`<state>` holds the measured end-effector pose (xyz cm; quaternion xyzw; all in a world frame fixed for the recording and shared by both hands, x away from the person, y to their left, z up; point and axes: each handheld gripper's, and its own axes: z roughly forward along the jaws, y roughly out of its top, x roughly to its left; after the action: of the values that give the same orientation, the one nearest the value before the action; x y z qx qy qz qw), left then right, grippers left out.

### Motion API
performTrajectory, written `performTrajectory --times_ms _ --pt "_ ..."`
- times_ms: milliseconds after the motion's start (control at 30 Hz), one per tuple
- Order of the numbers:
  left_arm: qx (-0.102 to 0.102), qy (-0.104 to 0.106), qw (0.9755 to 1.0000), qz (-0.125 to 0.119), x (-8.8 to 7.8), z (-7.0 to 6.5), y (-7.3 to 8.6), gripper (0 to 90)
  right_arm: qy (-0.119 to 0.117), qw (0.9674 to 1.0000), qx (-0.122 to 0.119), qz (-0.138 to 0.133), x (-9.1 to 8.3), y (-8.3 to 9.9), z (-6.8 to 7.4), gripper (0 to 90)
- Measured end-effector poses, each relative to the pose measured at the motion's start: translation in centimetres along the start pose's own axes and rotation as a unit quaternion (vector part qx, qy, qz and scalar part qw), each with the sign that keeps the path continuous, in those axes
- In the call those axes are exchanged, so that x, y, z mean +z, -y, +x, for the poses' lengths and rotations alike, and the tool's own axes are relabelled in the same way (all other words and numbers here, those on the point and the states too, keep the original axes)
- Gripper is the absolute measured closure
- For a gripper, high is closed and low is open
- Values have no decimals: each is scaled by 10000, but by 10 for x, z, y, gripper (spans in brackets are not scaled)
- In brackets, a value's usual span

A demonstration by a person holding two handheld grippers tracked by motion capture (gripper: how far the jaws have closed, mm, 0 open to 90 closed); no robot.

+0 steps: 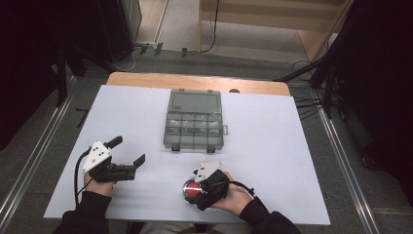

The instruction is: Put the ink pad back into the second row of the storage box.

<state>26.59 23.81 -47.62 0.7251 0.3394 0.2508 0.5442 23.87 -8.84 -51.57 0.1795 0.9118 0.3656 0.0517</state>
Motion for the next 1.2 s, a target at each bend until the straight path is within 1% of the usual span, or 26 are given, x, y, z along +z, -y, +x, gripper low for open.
performTrajectory --times_ms 233,267,367,400,433,467,500,533,767,800,1000,1200 --pt "-4 5 10000 9 0 0 0 0 90 9999 -43 141 3 1 2 165" --pt "-2 6 10000 13 0 0 0 0 116 9997 -63 201 4 1 3 188" --pt "-6 8 10000 12 0 0 0 0 156 9996 -93 204 4 1 3 213" --pt "1 8 10000 21 0 0 0 0 133 9997 -101 201 4 1 3 241" --pt "1 8 10000 21 0 0 0 0 133 9997 -101 201 4 1 3 241" --pt "-6 10 10000 16 0 0 0 0 115 9997 -140 188 3 1 4 270" --pt "-6 7 10000 15 0 0 0 0 115 9997 -140 188 3 1 4 270" --pt "-2 8 10000 17 0 0 0 0 91 9997 -166 183 3 1 5 306" --pt "-1 1 10000 25 0 0 0 0 129 9996 -193 189 2 0 6 309" --pt "-2 5 10000 21 0 0 0 0 202 9995 -181 145 2 -1 7 309" --pt "-7 0 10000 24 0 0 0 0 252 9996 -130 -12 -4 -6 7 309" --pt "-35 6 10000 5 0 0 0 0 220 9997 -31 -126 -8 -11 1 310"
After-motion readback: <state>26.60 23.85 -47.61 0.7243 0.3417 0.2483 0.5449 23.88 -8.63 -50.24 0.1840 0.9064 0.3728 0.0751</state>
